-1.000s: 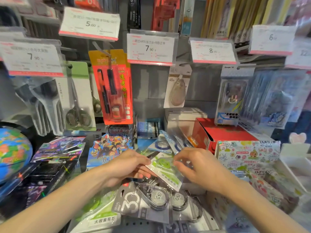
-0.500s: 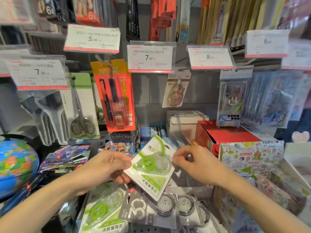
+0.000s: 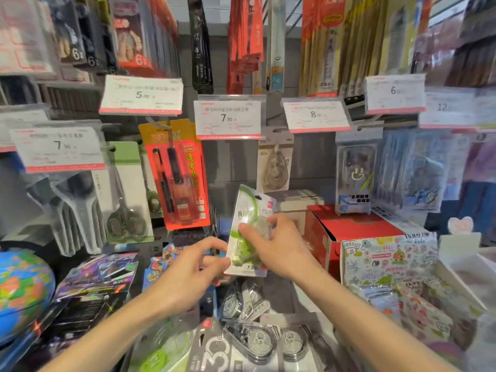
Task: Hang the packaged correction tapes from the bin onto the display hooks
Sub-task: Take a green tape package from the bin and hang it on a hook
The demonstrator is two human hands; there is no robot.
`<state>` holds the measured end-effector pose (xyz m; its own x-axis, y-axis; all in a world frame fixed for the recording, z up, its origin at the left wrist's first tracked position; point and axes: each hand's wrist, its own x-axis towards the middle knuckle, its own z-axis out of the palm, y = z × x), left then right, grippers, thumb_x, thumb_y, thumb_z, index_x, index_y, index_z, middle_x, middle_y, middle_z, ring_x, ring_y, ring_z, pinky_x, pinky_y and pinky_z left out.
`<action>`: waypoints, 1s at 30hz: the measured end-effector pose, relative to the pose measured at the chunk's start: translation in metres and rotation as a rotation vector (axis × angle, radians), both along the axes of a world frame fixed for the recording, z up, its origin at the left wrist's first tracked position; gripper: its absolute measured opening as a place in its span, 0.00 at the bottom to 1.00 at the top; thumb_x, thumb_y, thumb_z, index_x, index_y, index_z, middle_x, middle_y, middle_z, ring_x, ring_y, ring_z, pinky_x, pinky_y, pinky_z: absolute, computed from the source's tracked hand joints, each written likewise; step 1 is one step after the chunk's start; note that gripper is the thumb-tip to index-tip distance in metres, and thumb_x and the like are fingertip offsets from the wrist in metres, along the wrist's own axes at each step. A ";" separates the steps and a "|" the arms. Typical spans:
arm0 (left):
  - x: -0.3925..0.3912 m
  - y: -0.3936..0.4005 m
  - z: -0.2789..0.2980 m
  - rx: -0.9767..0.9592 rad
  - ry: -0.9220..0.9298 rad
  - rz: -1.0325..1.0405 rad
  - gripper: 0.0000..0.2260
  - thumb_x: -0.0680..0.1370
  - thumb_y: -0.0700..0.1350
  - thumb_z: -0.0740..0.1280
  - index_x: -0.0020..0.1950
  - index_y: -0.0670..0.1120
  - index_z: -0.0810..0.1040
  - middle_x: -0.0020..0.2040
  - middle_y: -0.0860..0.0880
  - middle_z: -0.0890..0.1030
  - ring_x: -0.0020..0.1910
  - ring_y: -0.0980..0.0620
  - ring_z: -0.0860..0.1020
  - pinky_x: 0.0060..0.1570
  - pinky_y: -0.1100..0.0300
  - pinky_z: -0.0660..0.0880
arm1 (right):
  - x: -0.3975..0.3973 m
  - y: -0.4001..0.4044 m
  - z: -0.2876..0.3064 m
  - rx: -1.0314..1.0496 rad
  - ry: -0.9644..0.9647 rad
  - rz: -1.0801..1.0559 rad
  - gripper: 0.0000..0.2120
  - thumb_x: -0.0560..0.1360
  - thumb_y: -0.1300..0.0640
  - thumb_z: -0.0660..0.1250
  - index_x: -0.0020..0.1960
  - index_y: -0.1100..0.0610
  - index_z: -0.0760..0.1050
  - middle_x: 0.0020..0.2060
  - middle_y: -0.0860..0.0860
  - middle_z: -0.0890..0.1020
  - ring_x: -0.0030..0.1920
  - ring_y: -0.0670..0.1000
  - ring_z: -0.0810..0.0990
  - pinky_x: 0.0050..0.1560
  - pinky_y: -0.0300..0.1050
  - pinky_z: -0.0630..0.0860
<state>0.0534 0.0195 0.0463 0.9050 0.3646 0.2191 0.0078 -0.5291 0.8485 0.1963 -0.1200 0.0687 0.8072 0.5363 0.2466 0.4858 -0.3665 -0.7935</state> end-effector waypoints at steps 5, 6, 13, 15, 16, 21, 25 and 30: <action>0.004 -0.010 0.004 0.056 -0.021 0.000 0.04 0.83 0.46 0.66 0.56 0.54 0.76 0.44 0.44 0.86 0.39 0.57 0.80 0.46 0.58 0.75 | -0.001 -0.001 0.004 0.083 0.012 -0.017 0.37 0.61 0.28 0.67 0.62 0.46 0.66 0.60 0.50 0.74 0.54 0.54 0.81 0.53 0.56 0.80; 0.004 -0.011 0.004 0.088 -0.032 0.003 0.05 0.83 0.45 0.66 0.55 0.55 0.77 0.45 0.48 0.87 0.42 0.59 0.81 0.47 0.59 0.76 | 0.000 -0.003 0.005 0.078 0.013 -0.013 0.35 0.61 0.29 0.68 0.62 0.46 0.66 0.59 0.50 0.75 0.54 0.53 0.81 0.53 0.56 0.80; -0.003 -0.011 0.027 0.897 -0.217 0.181 0.18 0.82 0.57 0.61 0.71 0.54 0.74 0.66 0.59 0.77 0.65 0.59 0.74 0.67 0.65 0.68 | 0.005 -0.033 0.017 0.048 -0.166 -0.080 0.29 0.69 0.37 0.70 0.65 0.45 0.65 0.59 0.46 0.71 0.57 0.49 0.75 0.58 0.50 0.74; -0.004 -0.017 0.048 1.074 -0.363 0.176 0.20 0.82 0.54 0.63 0.71 0.47 0.75 0.67 0.51 0.77 0.66 0.50 0.75 0.65 0.57 0.72 | 0.005 -0.040 0.021 0.052 -0.233 -0.101 0.28 0.70 0.37 0.70 0.65 0.45 0.65 0.59 0.45 0.70 0.55 0.50 0.75 0.53 0.47 0.72; -0.002 -0.019 0.059 1.150 -0.432 0.185 0.20 0.81 0.52 0.65 0.70 0.45 0.76 0.67 0.48 0.77 0.65 0.47 0.76 0.63 0.53 0.75 | 0.005 -0.044 0.023 0.053 -0.262 -0.111 0.28 0.70 0.37 0.70 0.65 0.45 0.65 0.59 0.45 0.69 0.54 0.50 0.75 0.50 0.46 0.71; 0.013 -0.036 0.119 1.462 -0.684 0.300 0.20 0.77 0.45 0.73 0.66 0.39 0.79 0.66 0.38 0.78 0.64 0.37 0.75 0.57 0.43 0.75 | 0.006 -0.059 0.036 0.062 -0.371 -0.159 0.25 0.70 0.38 0.70 0.60 0.45 0.64 0.54 0.45 0.66 0.48 0.51 0.75 0.47 0.46 0.68; 0.031 -0.044 0.154 1.565 -0.769 0.343 0.20 0.77 0.47 0.73 0.66 0.40 0.78 0.69 0.38 0.77 0.66 0.38 0.73 0.60 0.44 0.72 | 0.010 -0.071 0.042 0.086 -0.439 -0.188 0.24 0.70 0.38 0.70 0.58 0.45 0.64 0.51 0.44 0.65 0.45 0.49 0.71 0.44 0.46 0.65; 0.049 -0.051 0.183 1.621 -0.764 0.321 0.18 0.80 0.50 0.70 0.66 0.43 0.78 0.67 0.44 0.79 0.67 0.40 0.76 0.63 0.44 0.72 | 0.012 -0.085 0.051 0.114 -0.476 -0.205 0.23 0.71 0.38 0.71 0.58 0.45 0.65 0.52 0.44 0.66 0.43 0.49 0.76 0.43 0.46 0.64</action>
